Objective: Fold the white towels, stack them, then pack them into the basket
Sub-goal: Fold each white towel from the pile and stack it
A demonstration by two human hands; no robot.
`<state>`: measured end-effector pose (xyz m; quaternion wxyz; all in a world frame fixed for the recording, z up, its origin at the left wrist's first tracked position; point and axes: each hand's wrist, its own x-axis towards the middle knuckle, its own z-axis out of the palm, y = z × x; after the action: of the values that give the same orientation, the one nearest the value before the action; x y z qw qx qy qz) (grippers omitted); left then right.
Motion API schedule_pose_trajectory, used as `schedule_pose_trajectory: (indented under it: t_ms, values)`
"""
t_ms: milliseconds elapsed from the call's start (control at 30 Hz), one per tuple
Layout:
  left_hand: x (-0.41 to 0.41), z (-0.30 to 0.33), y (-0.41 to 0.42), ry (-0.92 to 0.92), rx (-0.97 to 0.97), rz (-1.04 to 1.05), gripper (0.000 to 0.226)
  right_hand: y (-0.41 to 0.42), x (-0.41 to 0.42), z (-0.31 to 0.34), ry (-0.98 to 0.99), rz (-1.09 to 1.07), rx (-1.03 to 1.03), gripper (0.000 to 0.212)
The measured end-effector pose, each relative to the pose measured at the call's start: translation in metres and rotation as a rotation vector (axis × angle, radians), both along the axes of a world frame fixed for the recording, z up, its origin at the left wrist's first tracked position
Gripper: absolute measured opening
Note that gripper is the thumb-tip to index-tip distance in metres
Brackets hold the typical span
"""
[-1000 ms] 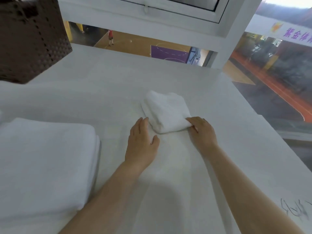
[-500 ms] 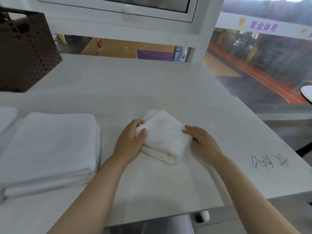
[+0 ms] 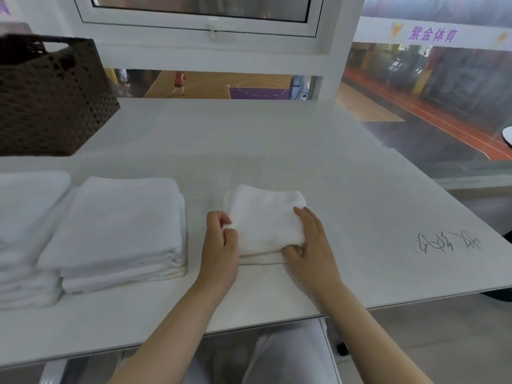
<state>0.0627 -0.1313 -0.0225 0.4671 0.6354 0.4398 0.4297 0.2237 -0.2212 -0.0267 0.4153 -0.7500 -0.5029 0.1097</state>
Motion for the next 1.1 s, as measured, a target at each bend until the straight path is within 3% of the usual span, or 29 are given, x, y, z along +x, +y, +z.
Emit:
schedule_pose_trajectory:
  t_ms: [167, 233, 333, 433, 533, 733, 900, 1000, 1100]
  values:
    - [-0.002, 0.008, -0.003, -0.006, -0.081, 0.013, 0.021, -0.001, -0.003, 0.001, -0.047, -0.011, -0.055, 0.067]
    - [0.0, 0.02, 0.006, 0.144, -0.094, 0.007, 0.007, 0.0, -0.005, 0.002, -0.111, 0.002, -0.077, 0.063]
    - [0.005, 0.036, 0.033, 0.334, -0.087, 0.011, 0.026, 0.003, -0.009, 0.007, -0.198, 0.014, -0.138, 0.06]
    - [0.016, 0.044, 0.051, 0.401, -0.007, 0.003, 0.039, 0.006, -0.009, 0.012, -0.276, 0.006, -0.195, 0.058]
    - [0.026, 0.046, 0.056, 0.563, 0.1, -0.046, 0.038, 0.003, -0.007, 0.01, -0.366, -0.007, -0.236, 0.056]
    - [0.012, 0.04, 0.044, 0.467, 0.277, 0.142, 0.028, 0.002, -0.012, 0.005, -0.368, -0.022, -0.186, 0.055]
    - [0.005, 0.032, 0.044, 0.689, 0.174, 0.064, 0.034, 0.003, -0.014, 0.006, -0.411, -0.026, -0.217, 0.056]
    - [0.01, 0.046, 0.032, 0.706, 0.369, 0.049, 0.043, 0.004, -0.013, 0.009, -0.479, -0.023, -0.325, 0.06]
    - [0.018, 0.044, 0.014, 0.779, 0.499, -0.159, 0.041, 0.006, -0.009, 0.012, -0.492, -0.021, -0.386, 0.063]
